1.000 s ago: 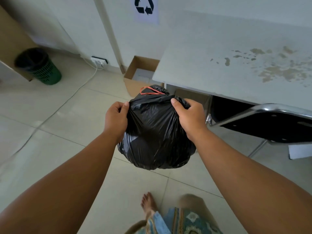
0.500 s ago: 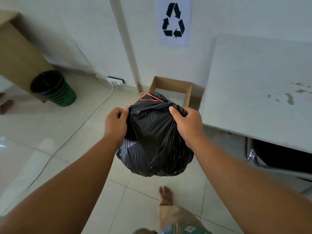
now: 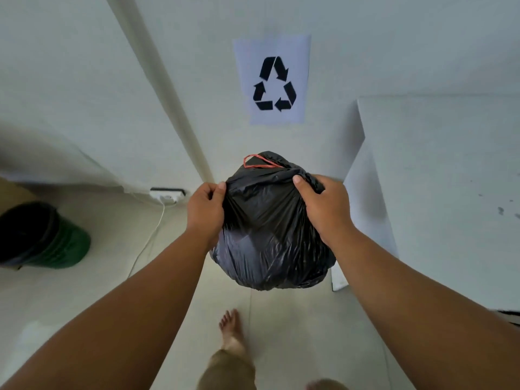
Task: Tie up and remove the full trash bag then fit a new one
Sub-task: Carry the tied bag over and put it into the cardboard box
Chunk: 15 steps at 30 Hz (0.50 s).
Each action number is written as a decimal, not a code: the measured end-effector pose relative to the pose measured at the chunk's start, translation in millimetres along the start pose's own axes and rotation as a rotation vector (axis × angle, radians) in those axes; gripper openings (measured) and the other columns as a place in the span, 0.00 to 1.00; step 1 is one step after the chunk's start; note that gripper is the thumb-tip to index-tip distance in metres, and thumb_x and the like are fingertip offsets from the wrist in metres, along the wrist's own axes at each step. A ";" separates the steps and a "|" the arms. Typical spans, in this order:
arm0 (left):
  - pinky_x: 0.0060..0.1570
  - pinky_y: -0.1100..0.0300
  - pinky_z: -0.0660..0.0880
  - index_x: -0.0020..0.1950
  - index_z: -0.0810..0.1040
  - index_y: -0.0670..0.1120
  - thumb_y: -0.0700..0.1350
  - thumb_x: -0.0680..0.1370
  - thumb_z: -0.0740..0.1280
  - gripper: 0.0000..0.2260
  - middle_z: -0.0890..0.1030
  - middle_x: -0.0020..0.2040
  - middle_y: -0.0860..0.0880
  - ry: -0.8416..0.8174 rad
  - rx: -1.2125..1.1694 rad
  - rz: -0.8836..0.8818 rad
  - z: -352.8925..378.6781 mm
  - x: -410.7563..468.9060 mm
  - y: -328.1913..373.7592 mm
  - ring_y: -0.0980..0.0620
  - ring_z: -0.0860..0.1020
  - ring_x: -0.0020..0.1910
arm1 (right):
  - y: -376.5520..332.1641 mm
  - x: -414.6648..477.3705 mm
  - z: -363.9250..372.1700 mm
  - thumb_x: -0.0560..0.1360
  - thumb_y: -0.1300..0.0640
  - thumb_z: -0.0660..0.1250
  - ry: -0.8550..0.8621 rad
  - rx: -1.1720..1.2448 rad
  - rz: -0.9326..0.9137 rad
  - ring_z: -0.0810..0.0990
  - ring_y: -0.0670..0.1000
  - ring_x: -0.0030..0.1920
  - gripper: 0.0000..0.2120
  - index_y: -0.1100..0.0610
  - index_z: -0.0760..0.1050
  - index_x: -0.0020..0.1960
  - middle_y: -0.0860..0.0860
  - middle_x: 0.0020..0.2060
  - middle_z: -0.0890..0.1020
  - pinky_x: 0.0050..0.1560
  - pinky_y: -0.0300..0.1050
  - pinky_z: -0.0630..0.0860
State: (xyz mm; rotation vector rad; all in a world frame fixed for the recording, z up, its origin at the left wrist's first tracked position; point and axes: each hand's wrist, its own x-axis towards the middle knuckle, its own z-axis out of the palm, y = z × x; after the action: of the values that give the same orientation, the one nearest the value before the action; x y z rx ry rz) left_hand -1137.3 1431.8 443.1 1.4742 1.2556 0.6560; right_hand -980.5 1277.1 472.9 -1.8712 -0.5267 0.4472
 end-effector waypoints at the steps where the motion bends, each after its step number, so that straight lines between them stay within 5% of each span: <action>1: 0.41 0.56 0.72 0.43 0.78 0.45 0.51 0.83 0.65 0.13 0.76 0.37 0.50 -0.022 -0.007 0.002 3.2 19.5 2.6 0.53 0.72 0.37 | -1.1 13.2 8.8 0.77 0.45 0.69 0.028 -0.004 -0.001 0.81 0.55 0.40 0.18 0.60 0.81 0.42 0.56 0.37 0.84 0.44 0.51 0.78; 7: 0.41 0.57 0.72 0.48 0.79 0.41 0.51 0.83 0.65 0.13 0.78 0.40 0.49 -0.111 0.017 0.057 38.8 119.9 10.6 0.53 0.73 0.39 | 5.9 86.2 44.6 0.78 0.46 0.69 0.158 -0.015 -0.005 0.76 0.55 0.35 0.20 0.63 0.78 0.39 0.61 0.35 0.81 0.37 0.47 0.70; 15: 0.40 0.58 0.71 0.48 0.78 0.41 0.50 0.83 0.64 0.13 0.77 0.39 0.51 -0.135 -0.006 0.082 112.8 224.9 -50.2 0.54 0.72 0.38 | 86.4 179.2 93.0 0.78 0.47 0.70 0.214 -0.029 -0.022 0.75 0.51 0.33 0.18 0.52 0.72 0.32 0.49 0.29 0.76 0.36 0.45 0.69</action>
State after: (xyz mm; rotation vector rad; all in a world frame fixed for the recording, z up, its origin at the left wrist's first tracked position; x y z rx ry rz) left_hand -988.0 1596.3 314.9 1.5457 1.0933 0.6028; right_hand -869.0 1421.1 350.1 -1.9117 -0.4112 0.2219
